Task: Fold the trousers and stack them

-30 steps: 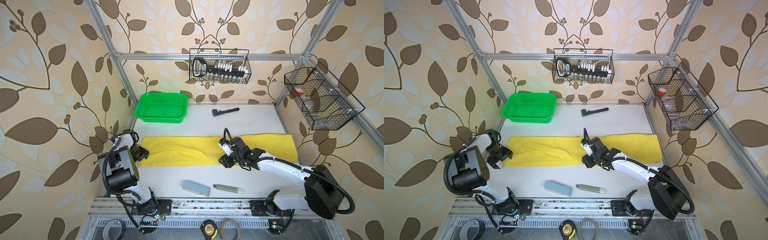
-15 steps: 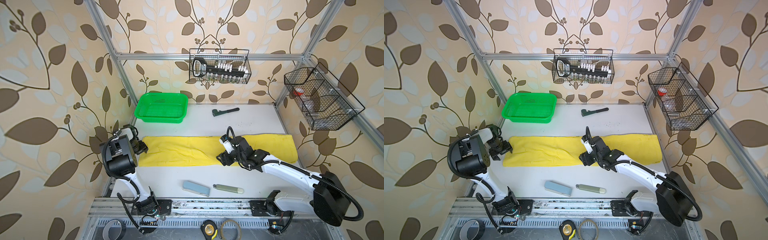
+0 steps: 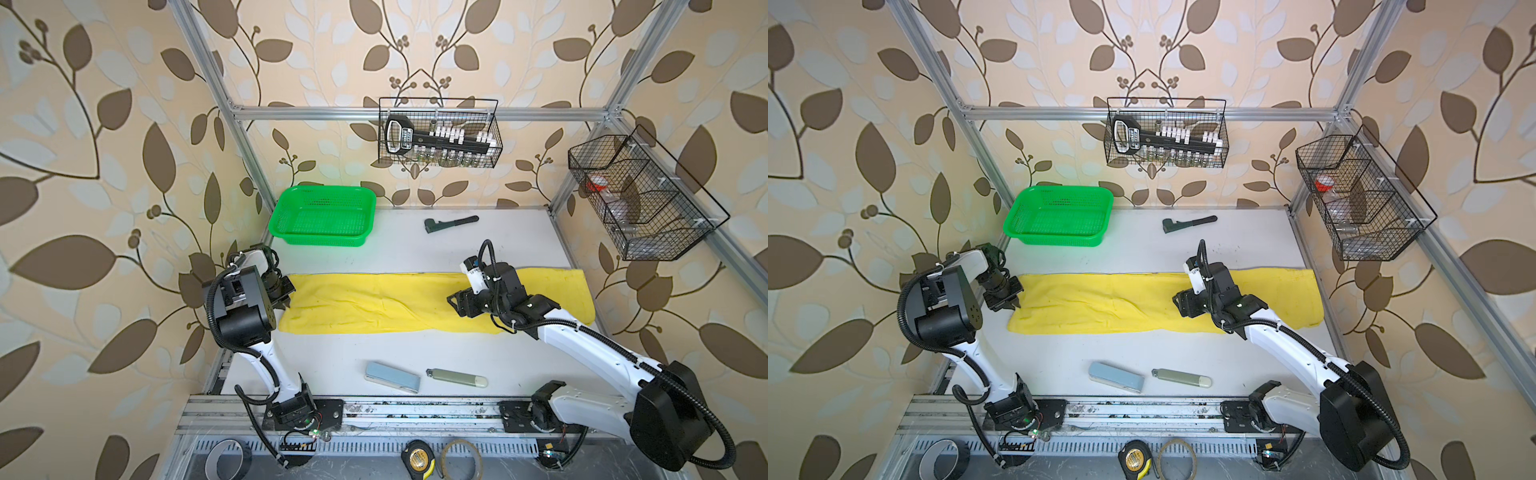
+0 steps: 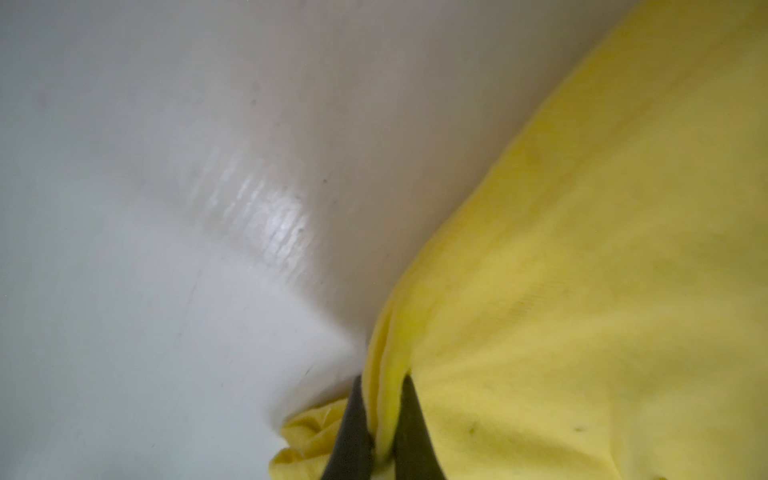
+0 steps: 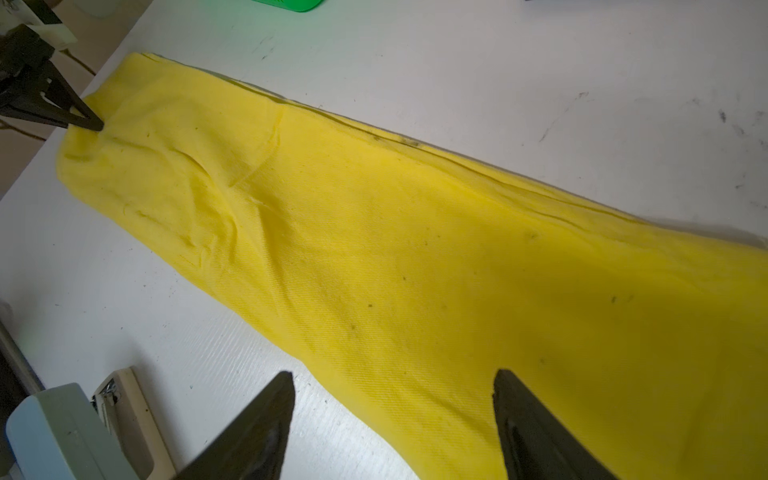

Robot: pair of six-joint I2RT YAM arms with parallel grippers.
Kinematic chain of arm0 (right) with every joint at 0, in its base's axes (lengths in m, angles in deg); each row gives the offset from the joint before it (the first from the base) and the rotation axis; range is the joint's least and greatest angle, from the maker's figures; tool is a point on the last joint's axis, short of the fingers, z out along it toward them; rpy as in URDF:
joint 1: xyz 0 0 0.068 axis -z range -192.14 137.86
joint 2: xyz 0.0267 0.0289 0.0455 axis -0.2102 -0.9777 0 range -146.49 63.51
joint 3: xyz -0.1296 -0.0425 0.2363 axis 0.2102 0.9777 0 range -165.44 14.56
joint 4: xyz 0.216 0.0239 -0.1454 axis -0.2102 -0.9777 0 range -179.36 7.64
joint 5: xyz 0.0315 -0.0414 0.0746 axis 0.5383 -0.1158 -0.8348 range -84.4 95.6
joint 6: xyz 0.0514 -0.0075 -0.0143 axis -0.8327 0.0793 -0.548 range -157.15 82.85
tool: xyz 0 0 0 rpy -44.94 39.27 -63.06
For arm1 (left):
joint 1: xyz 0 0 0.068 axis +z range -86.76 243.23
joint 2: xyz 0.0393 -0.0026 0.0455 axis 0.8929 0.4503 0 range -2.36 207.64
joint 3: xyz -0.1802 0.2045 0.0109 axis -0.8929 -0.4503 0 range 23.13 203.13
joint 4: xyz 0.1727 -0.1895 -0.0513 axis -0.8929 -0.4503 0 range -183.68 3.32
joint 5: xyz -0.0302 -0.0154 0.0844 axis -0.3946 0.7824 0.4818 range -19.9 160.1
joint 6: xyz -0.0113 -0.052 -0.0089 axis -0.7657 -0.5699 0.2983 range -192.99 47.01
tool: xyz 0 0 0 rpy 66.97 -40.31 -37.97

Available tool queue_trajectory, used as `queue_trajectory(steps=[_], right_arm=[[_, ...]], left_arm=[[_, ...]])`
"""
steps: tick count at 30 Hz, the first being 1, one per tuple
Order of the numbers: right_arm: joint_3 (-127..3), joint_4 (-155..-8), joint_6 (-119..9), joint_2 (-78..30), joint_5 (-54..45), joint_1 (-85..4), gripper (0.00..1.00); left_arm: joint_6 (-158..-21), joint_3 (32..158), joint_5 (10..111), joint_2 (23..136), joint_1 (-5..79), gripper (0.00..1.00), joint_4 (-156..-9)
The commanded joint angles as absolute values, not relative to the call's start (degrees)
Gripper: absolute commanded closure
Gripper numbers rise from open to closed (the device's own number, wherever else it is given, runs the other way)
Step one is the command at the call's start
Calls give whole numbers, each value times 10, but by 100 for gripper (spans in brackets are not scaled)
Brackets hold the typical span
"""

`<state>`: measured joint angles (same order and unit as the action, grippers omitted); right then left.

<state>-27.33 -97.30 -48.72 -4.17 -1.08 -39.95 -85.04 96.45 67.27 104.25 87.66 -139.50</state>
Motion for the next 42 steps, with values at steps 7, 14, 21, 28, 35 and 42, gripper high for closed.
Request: queue_trajectory(steps=[7, 14, 21, 28, 35, 42], right_arm=[[-288, -975, -480, -57, -33, -393, 25], [-291, -963, -485, -67, -46, -391, 25], [-288, -955, -496, -70, -68, -361, 24], [-282, -976, -476, -52, -82, -297, 24], [-278, -988, -456, -38, -92, -238, 24], [-276, -977, -457, -25, -87, -221, 24]], left_arm=[[-864, 1099, 756, 996, 906, 100, -1552], [-920, 1183, 744, 956, 949, 100, -1606], [-966, 1214, 643, 902, 910, 100, -1623], [-1062, 1177, 588, 827, 760, 100, -1613], [-1215, 1190, 593, 823, 545, 100, -1565], [-1294, 1208, 611, 912, 377, 100, -1486]])
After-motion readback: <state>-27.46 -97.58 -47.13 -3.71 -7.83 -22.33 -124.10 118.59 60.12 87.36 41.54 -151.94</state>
